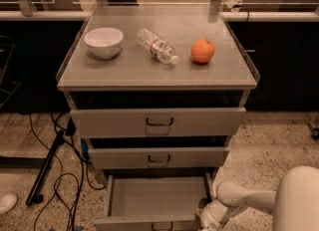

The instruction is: Open bottom drawer

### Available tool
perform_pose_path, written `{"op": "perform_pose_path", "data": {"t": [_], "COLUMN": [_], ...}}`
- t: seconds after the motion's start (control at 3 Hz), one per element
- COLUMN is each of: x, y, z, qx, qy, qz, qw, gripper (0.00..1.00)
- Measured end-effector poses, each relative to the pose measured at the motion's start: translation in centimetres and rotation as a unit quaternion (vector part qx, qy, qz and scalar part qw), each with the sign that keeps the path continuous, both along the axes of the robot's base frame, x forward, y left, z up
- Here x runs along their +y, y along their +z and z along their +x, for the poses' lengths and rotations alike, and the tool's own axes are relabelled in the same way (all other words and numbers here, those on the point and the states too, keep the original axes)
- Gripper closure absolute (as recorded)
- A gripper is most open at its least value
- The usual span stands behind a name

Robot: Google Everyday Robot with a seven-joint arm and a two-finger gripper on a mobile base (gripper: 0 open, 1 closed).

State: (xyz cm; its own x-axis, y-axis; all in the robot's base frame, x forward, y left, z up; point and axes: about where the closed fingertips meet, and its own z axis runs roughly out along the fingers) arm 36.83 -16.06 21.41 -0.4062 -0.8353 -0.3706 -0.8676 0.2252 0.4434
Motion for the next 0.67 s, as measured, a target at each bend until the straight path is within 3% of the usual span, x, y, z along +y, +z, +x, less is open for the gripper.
{"op": "perform_pose_path", "data": {"t": [0.67], "x": [-0.6], "y": [-1.6], "z": [-0.4], "qx": [0.025], "qy": [0.003], "qz": [-0.012], "qw": [0.9996], "gripper": [0.0]}}
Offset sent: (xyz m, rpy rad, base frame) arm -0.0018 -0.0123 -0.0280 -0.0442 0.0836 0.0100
